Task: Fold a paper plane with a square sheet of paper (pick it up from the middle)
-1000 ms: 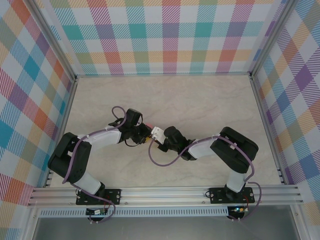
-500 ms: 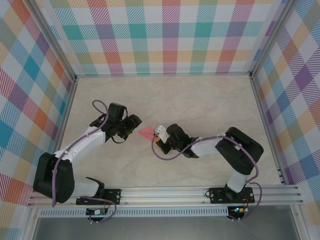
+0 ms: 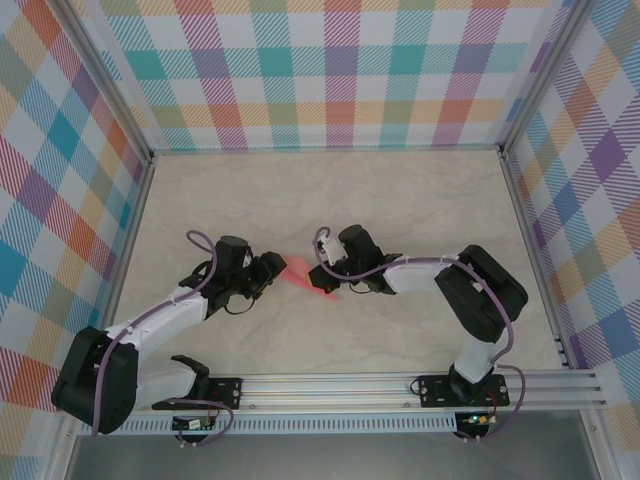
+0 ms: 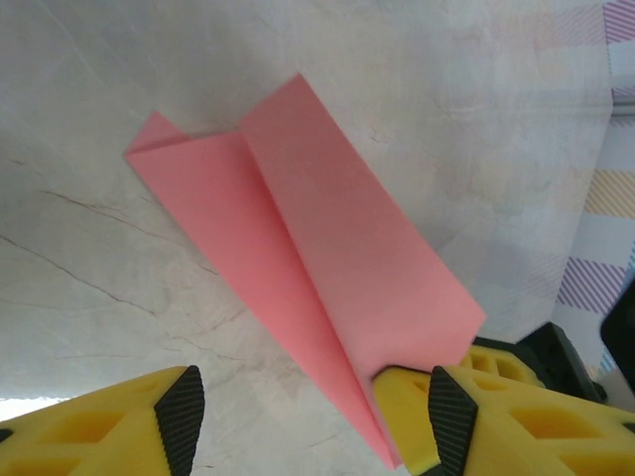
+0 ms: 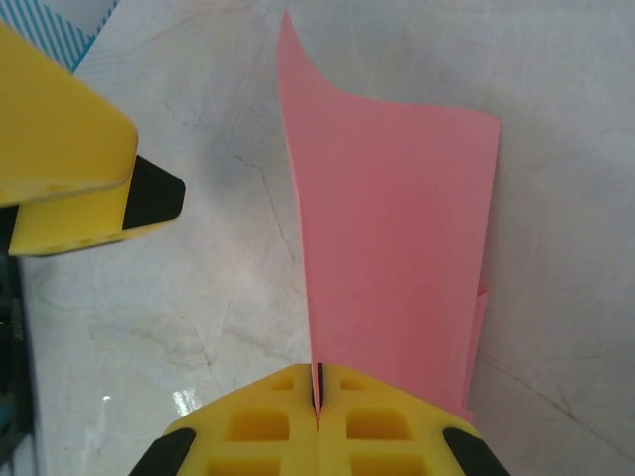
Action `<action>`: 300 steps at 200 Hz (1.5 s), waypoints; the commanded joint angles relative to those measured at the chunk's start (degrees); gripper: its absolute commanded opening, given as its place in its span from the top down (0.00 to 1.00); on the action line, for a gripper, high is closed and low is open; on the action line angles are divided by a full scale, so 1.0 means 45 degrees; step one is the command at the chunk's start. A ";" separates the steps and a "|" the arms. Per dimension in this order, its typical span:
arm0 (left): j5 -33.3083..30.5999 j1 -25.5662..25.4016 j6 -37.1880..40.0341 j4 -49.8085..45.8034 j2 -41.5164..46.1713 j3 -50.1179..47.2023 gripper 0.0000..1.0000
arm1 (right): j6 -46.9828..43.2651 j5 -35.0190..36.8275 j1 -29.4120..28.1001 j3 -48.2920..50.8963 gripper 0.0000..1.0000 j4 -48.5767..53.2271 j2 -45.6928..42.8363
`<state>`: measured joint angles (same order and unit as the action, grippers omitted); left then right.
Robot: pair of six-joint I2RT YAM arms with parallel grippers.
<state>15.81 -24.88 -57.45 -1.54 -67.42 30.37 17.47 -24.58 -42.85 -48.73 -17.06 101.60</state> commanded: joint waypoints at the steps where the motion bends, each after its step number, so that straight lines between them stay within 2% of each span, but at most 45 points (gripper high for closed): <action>1: 0.0274 -0.0326 -0.0280 0.1500 -0.0073 -0.0279 0.38 | 0.1138 -0.1433 0.0174 -0.0438 1.00 0.0489 0.0407; 103: 0.0529 -0.0893 -0.0109 0.2876 -0.1411 -0.0521 0.45 | 0.3906 -0.4158 0.1235 -0.1371 1.00 0.0684 0.1983; 154: 0.0644 -0.1032 0.0065 0.3557 -0.2218 -0.0446 0.51 | 0.4825 -0.4554 0.1542 -0.1544 1.00 0.0744 0.2217; 206: 0.0870 -0.1223 0.0324 0.4331 -0.3203 -0.0014 0.62 | 0.5811 -0.4938 0.1798 -0.1686 1.00 0.0644 0.2690; 300: 0.0823 -0.1444 0.0428 0.4932 -0.4206 0.0360 0.68 | 0.5440 -0.5168 0.1904 -0.1942 1.00 0.1157 0.3183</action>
<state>19.05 -30.35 -56.77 18.87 -85.14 30.65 43.09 -46.15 -34.54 -55.90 -13.61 115.07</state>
